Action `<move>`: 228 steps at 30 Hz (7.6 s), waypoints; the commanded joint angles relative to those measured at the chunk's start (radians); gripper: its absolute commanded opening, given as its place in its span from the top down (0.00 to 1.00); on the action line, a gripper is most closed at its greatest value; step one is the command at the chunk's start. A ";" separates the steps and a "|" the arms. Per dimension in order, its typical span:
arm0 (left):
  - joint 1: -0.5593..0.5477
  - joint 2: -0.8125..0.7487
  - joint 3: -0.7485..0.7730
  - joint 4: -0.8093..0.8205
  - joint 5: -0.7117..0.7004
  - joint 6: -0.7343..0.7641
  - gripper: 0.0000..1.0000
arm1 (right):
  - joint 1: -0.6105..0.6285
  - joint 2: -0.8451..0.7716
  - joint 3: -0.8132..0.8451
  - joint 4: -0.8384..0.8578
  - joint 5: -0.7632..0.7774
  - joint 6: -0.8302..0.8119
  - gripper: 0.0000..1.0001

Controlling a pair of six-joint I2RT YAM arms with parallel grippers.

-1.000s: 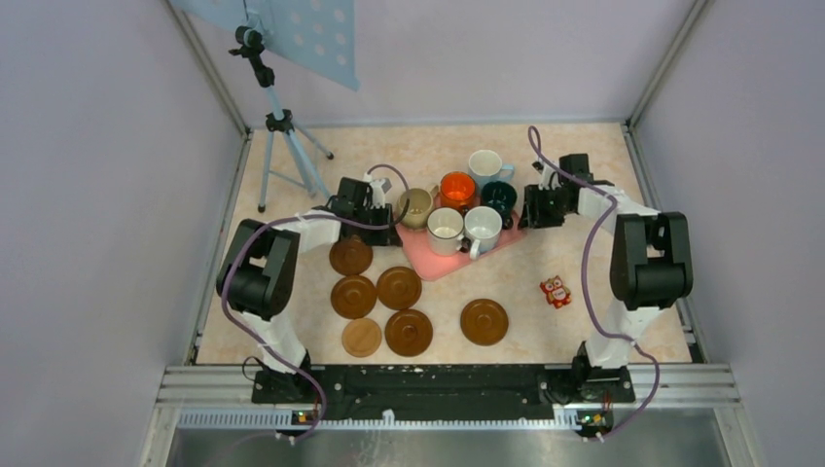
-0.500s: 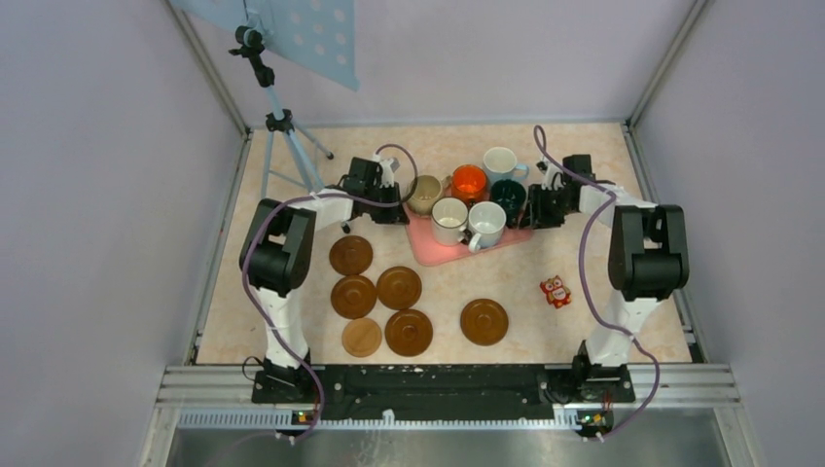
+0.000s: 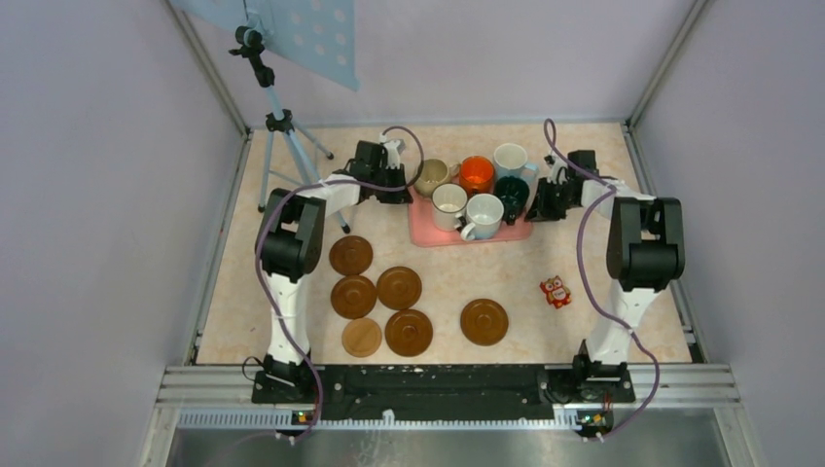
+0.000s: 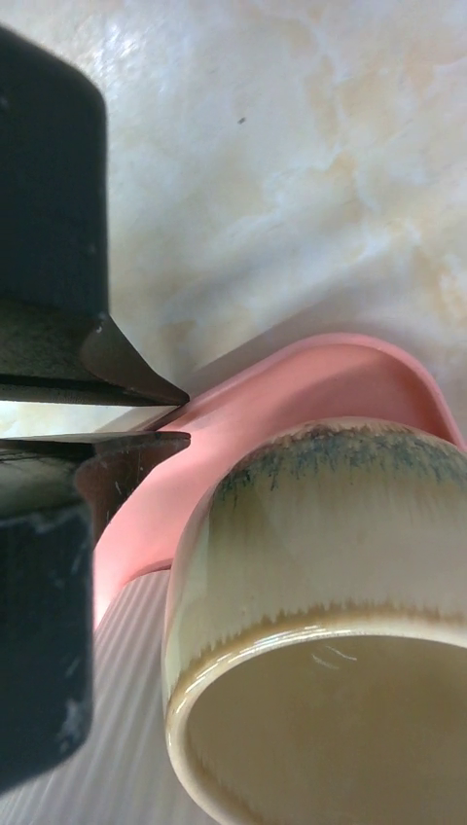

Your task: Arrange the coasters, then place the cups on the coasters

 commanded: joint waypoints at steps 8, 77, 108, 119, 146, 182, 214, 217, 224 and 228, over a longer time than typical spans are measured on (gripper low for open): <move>-0.001 0.071 0.064 0.030 -0.036 0.086 0.79 | 0.017 0.059 0.051 0.107 -0.089 0.045 0.90; 0.052 -1.249 -0.897 -0.408 0.204 1.049 0.03 | 0.764 -0.463 -0.473 -0.136 0.356 -0.641 0.39; -0.110 -0.828 -0.767 -0.118 0.142 0.929 0.18 | 0.045 -0.419 -0.438 -0.272 0.375 -1.009 0.54; -0.205 -0.637 -0.709 -0.087 0.054 0.939 0.37 | 0.044 -0.335 -0.357 -0.221 0.314 -0.829 0.54; -0.555 -0.216 -0.322 0.063 -0.175 0.716 0.57 | -0.021 -0.261 -0.298 -0.230 0.233 -0.786 0.55; -0.663 0.129 0.146 0.101 -0.304 0.590 0.55 | -0.257 -0.235 -0.232 -0.323 0.238 -0.989 0.55; -0.663 -0.139 0.092 0.004 -0.189 0.556 0.26 | -0.259 -0.235 -0.060 -0.416 0.102 -0.892 0.40; -0.658 -0.243 0.018 -0.014 -0.161 0.550 0.24 | -0.256 -0.274 -0.055 -0.434 0.074 -0.895 0.36; -0.504 -0.609 -0.314 -0.109 0.106 0.579 0.15 | -0.196 -0.382 -0.057 -0.490 0.006 -0.878 0.30; -0.329 -0.725 -0.361 -0.417 0.230 0.835 0.12 | -0.142 -0.441 -0.090 -0.500 -0.018 -0.857 0.29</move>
